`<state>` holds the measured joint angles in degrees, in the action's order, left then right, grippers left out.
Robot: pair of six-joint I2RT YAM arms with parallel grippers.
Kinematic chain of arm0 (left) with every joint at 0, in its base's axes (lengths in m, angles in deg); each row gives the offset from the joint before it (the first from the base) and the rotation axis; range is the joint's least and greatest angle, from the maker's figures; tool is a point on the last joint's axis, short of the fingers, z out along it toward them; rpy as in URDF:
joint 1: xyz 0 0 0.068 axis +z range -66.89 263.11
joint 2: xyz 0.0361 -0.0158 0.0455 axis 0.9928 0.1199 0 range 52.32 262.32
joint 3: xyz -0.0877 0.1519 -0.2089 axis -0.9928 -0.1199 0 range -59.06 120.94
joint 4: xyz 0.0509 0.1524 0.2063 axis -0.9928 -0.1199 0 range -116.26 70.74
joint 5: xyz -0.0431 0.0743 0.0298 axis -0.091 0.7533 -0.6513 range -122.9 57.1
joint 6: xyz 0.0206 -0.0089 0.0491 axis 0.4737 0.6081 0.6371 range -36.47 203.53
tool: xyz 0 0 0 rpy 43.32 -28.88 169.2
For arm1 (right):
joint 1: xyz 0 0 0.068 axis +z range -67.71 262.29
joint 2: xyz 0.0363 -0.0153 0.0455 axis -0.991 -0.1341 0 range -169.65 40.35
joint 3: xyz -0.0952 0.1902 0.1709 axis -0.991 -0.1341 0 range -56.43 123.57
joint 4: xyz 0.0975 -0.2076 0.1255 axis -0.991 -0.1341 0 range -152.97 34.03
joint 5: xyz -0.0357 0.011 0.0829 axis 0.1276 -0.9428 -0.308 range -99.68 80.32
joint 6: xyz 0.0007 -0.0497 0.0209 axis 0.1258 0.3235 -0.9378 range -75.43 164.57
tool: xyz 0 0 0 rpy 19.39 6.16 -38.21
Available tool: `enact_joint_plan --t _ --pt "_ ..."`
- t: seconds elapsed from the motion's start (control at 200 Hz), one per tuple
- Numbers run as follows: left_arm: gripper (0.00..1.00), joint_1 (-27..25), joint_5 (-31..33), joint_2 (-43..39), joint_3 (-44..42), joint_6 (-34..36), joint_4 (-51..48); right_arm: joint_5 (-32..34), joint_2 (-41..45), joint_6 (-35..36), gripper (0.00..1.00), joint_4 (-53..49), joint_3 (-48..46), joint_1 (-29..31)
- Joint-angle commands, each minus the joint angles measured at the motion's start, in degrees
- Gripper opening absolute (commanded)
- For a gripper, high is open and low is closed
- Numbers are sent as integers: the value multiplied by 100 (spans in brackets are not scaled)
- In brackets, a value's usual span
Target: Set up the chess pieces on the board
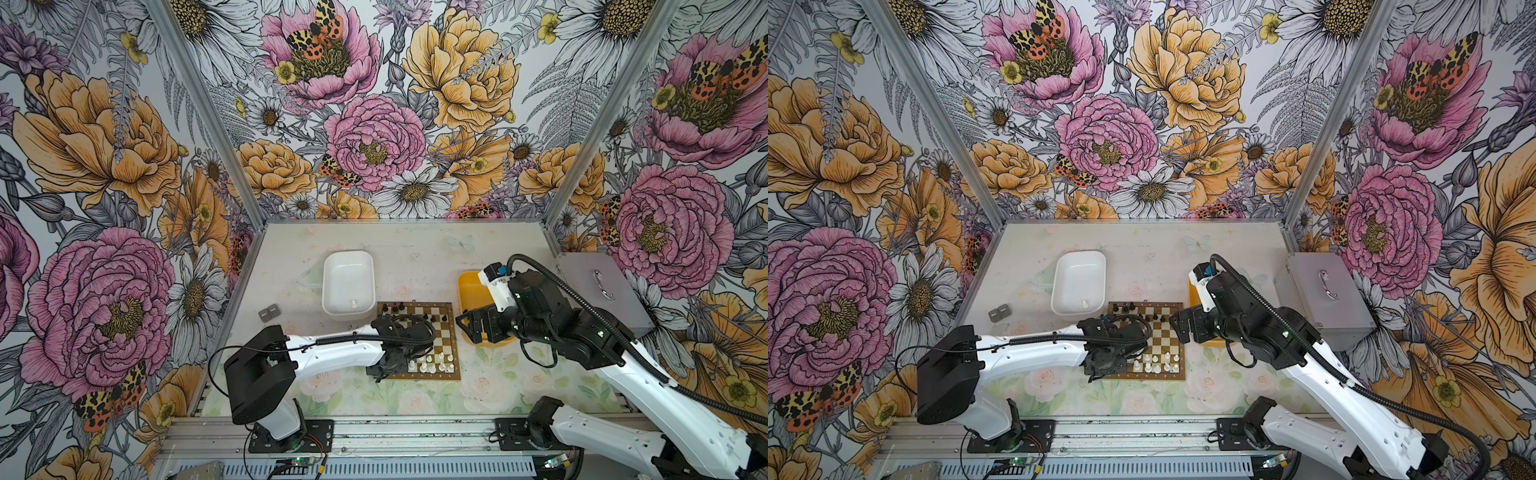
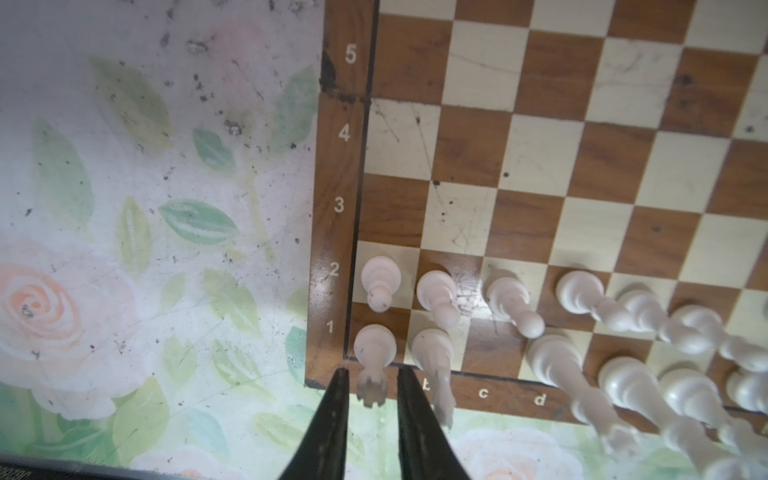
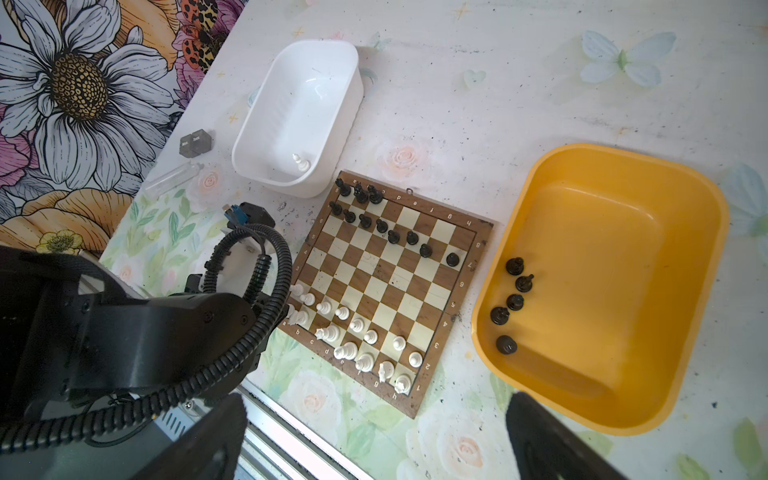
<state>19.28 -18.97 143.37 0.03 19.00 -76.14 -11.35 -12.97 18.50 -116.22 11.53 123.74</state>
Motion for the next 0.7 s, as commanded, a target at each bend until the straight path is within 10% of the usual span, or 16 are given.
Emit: enact_joint_plan --t 0.0,0.695 --pt "27 65 -22 -38 -16 2 72 114 6 -13 100 -7 24 56" --pt "32 659 450 -1177 555 382 -857 210 -446 193 100 43 429 56"
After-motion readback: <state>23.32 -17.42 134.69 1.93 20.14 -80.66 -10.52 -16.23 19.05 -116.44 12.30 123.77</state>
